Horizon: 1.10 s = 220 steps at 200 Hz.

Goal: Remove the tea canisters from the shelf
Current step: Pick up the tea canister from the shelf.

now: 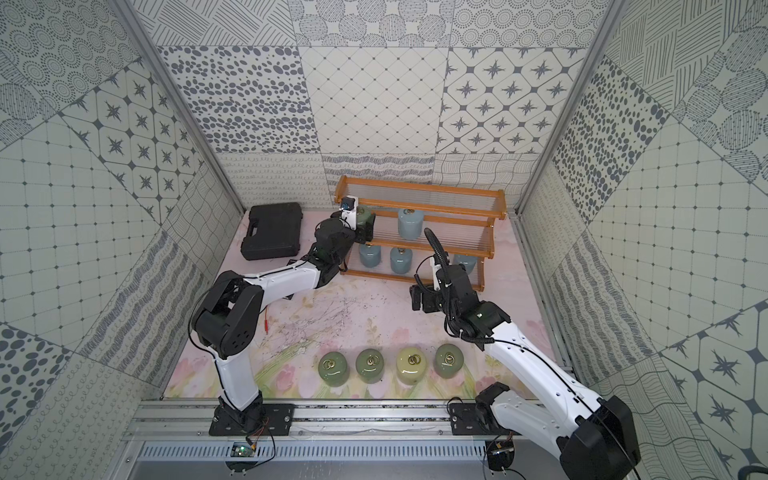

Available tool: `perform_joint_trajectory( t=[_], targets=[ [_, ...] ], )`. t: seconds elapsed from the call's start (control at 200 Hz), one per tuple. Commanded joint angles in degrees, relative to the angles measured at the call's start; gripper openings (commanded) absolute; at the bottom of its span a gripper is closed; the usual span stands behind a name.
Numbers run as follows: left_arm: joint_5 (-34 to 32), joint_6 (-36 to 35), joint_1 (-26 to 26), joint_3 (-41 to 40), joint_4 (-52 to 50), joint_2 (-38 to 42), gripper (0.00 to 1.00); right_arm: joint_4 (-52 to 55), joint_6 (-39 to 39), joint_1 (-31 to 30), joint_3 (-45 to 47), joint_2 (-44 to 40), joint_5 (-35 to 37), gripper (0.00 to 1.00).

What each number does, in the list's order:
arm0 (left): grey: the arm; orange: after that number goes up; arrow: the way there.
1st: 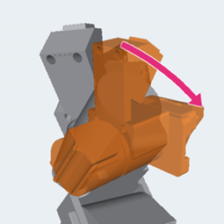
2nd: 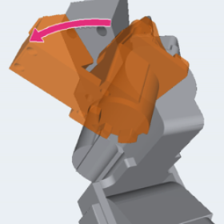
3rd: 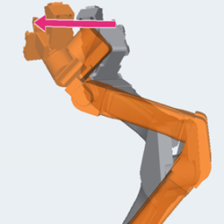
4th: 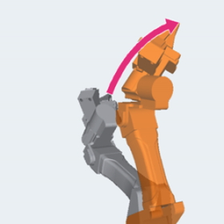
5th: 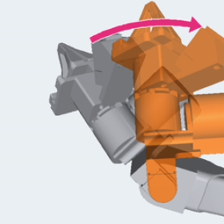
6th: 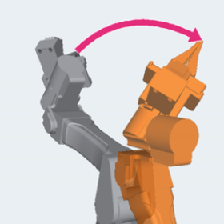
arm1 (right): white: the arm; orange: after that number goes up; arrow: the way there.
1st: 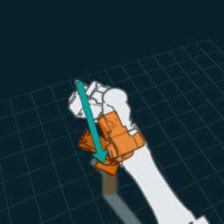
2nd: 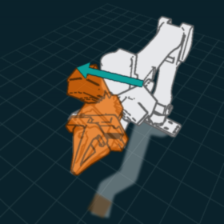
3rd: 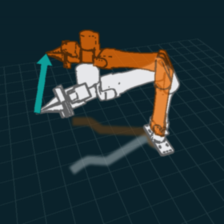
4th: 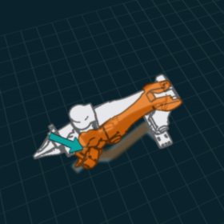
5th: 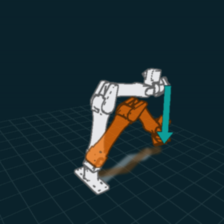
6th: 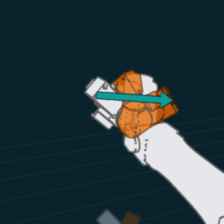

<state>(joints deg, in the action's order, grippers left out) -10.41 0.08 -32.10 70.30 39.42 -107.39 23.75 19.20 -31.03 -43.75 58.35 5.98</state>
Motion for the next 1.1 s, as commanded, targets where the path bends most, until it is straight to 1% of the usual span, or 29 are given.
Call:
perform_joint_trajectory(
  t=[0.0, 0.175, 0.47, 0.766, 1.096],
  targets=[
    [4.5, 2.3, 0.1, -1.6, 6.2, 4.5, 0.64, -2.3, 0.7, 0.3, 0.7, -0.5, -0.4, 1.00],
    [4.9, 4.3, 0.1, -7.2, 5.4, 10.3, 0.63, -2.2, 0.7, 0.3, 0.9, -1.0, -0.5, 1.00],
    [2.9, 7.5, 0.0, -22.2, 1.5, 22.2, 0.63, -2.2, 0.5, 0.3, 1.1, -1.2, -1.4, 1.00],
    [-2.0, 8.5, 0.1, -34.9, -3.4, 33.3, 0.64, -2.3, 1.5, 0.3, 3.6, -3.2, -2.8, 1.00],
    [-6.4, 14.0, -0.2, -47.6, -7.2, 42.7, 0.64, -1.2, 1.1, 0.3, 3.8, -3.8, -3.3, 1.00]
  ],
)
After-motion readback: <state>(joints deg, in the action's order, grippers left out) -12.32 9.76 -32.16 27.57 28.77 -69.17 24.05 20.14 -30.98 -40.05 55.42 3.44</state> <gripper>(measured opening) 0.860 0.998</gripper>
